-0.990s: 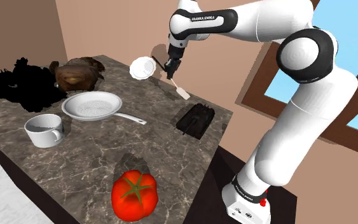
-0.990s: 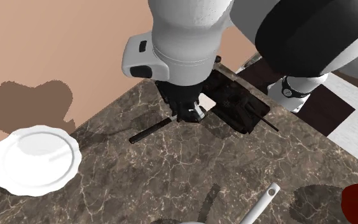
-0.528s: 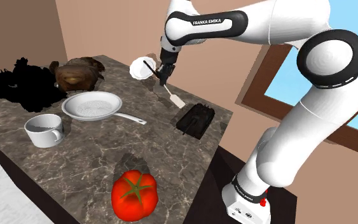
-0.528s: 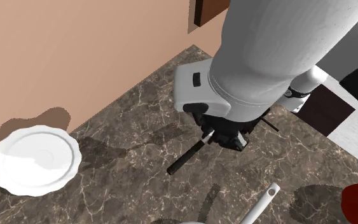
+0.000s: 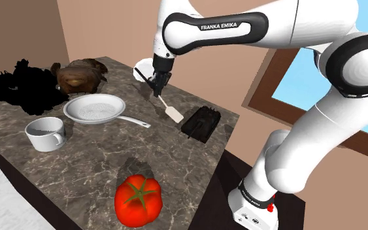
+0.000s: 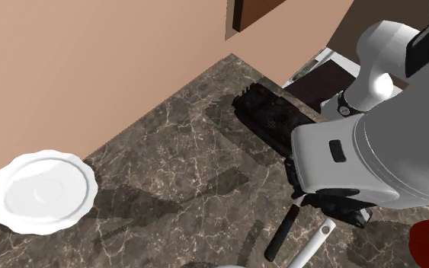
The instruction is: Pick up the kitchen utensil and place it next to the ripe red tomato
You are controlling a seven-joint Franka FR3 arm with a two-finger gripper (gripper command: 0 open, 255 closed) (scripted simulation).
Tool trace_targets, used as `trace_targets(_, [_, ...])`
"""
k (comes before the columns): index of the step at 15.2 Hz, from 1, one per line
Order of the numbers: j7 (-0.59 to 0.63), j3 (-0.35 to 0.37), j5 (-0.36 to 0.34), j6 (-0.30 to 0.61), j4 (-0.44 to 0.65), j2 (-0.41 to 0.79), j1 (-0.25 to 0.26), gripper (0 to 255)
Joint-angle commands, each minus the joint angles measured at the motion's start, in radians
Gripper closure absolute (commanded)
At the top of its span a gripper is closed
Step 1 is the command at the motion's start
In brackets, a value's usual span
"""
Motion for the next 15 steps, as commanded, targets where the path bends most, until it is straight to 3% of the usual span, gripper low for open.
trace_targets(1, [0.052, 0.03, 0.001, 0.001, -0.014, -0.013, 0.021, 255])
trace_targets(15, [0.399, 0.237, 0.008, -0.01, 0.035, 0.027, 0.164, 255])
